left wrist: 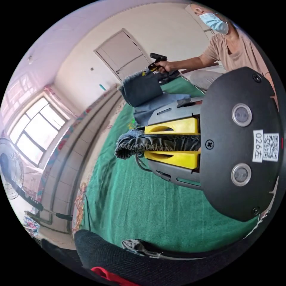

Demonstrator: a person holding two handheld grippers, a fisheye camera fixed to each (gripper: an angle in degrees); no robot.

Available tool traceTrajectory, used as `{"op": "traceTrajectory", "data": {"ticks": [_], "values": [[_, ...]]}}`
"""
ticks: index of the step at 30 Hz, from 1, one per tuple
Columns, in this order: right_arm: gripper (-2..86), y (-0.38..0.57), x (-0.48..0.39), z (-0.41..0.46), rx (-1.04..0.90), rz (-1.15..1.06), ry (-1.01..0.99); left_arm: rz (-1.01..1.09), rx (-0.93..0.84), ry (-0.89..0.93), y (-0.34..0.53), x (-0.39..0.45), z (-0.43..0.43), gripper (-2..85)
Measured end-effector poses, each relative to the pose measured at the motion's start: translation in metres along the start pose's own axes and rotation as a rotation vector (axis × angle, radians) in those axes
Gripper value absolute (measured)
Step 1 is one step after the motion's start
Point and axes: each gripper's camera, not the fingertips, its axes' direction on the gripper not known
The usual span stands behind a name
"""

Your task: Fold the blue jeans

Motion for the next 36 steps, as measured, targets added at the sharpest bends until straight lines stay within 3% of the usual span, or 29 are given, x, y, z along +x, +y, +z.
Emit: {"op": "traceTrajectory", "data": {"ticks": [4, 7, 11, 13, 16, 21, 26, 31, 36], "values": [[-1.2, -0.072, 0.101, -0.117, 0.177, 0.030, 0.129, 0.109, 0.094, -0.156, -0.037, 0.029, -0.032, 8.2], [-1.2, -0.090, 0.189, -0.151, 0.187, 0.051, 0.366, 0.125, 0.068, -0.323, -0.061, 0.033, -0.026, 8.6], [-0.7, -0.049, 0.353, -0.122, -0.010, 0.232, 0.549, -0.059, -0.051, -0.326, -0.064, -0.006, -0.003, 9.9], [0.3, -0.006, 0.391, -0.135, 0.068, 0.285, 0.610, -0.110, 0.038, -0.231, -0.045, -0.019, -0.014, 8.0], [2.8, 0.044, 0.426, -0.154, 0.140, 0.312, 0.508, -0.106, 0.141, -0.125, -0.029, -0.019, -0.029, 7.1], [3.3, 0.082, 0.380, -0.124, 0.077, 0.072, 0.332, 0.074, 0.140, -0.024, -0.036, 0.019, -0.021, 0.6], [3.1, 0.154, 0.264, 0.007, -0.210, -0.309, 0.222, 0.195, 0.010, -0.060, -0.062, 0.065, 0.034, 0.3], [5.3, 0.260, 0.199, 0.124, -0.368, -0.566, 0.257, 0.418, -0.172, -0.181, -0.089, 0.124, 0.123, 8.6], [6.9, 0.344, 0.181, 0.188, -0.475, -0.741, 0.155, 0.676, -0.293, -0.282, -0.101, 0.175, 0.202, 13.3]]}}
